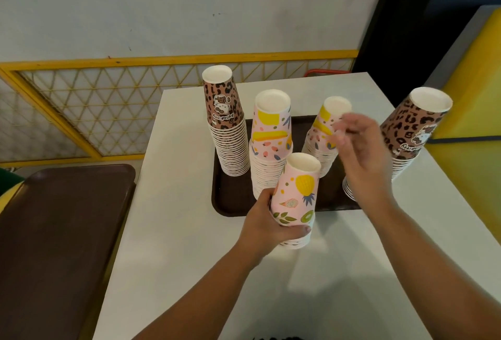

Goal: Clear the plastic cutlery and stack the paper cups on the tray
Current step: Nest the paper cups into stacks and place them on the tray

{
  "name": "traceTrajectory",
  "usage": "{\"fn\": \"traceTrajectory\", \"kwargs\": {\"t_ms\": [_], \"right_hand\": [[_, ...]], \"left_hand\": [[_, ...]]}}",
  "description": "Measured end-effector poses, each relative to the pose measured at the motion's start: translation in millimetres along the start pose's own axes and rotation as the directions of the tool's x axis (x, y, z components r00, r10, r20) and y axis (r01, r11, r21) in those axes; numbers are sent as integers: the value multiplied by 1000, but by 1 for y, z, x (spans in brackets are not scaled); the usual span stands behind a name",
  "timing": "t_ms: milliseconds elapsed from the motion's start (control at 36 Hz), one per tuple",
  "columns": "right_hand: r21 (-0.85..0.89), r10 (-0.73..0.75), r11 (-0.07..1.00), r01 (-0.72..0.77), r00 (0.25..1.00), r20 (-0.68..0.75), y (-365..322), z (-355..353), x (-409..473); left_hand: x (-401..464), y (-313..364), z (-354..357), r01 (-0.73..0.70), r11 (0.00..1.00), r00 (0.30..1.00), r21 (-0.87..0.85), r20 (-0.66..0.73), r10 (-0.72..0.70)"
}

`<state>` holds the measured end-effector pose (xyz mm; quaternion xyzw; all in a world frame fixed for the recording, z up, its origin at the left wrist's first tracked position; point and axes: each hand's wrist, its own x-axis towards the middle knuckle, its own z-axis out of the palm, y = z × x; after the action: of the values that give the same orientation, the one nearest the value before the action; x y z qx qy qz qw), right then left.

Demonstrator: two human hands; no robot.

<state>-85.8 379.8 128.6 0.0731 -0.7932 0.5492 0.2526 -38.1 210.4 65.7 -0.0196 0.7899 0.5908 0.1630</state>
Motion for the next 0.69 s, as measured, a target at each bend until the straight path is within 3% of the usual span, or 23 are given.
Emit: {"fn": "traceTrajectory", "kwargs": {"t_ms": [83,167,444,694], "right_hand": [[-66,83,996,-65,940,332,-2,-5,-20],[-152,211,976,-155,836,507,-3,-6,-31],[-175,243,967,-184,869,431,-8,-4,-34],[-147,221,974,-174,877,427,-14,-8,-28]], "left_hand": [[-2,1,2,-11,1000,1000,-11,-7,11],[-4,4,6,-15,1000,1000,-1,6,15],[-7,11,10,-72,993,997,92,15,71],[-8,9,8,-67,995,997,69,-23,69]]}}
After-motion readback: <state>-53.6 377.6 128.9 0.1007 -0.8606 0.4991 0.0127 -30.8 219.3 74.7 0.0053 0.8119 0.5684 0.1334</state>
